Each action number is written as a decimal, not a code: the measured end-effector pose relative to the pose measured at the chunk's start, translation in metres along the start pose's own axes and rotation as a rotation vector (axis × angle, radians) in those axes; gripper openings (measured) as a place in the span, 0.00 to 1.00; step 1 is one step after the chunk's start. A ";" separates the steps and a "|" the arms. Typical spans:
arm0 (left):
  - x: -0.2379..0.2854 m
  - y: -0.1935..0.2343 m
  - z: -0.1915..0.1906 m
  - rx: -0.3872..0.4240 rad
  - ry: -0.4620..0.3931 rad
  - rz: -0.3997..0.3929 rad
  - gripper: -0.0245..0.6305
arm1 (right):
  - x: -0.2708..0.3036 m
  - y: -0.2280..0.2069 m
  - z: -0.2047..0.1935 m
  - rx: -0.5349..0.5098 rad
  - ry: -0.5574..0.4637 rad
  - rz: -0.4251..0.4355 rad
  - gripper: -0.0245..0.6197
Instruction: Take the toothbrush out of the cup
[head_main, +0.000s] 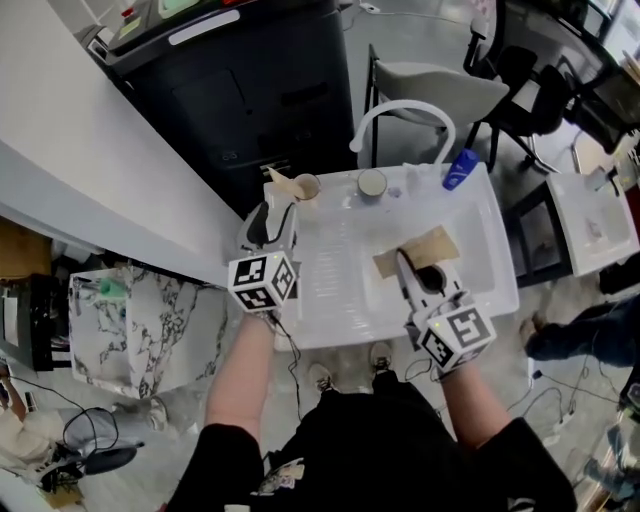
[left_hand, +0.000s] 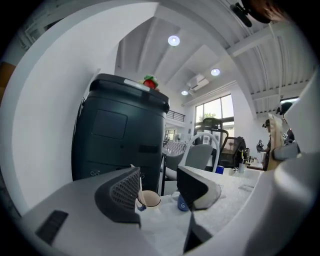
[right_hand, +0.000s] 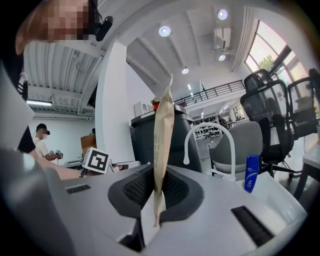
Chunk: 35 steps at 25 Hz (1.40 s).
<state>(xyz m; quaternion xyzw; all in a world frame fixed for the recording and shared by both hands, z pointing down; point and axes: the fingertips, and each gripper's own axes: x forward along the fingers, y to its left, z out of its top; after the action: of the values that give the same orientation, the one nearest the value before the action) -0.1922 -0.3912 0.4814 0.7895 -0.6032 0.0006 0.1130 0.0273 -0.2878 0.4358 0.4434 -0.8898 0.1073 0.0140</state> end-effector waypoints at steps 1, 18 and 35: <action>0.008 0.004 -0.005 -0.007 0.009 0.005 0.38 | 0.001 -0.003 -0.003 0.001 0.008 -0.005 0.08; 0.101 0.056 -0.074 -0.162 0.118 0.127 0.38 | 0.008 -0.056 -0.031 0.005 0.114 -0.066 0.08; 0.128 0.068 -0.079 -0.122 0.130 0.160 0.12 | 0.010 -0.075 -0.037 0.010 0.133 -0.087 0.08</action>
<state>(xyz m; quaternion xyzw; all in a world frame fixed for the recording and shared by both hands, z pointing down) -0.2118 -0.5153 0.5878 0.7288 -0.6547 0.0241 0.1993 0.0781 -0.3322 0.4867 0.4738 -0.8661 0.1401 0.0756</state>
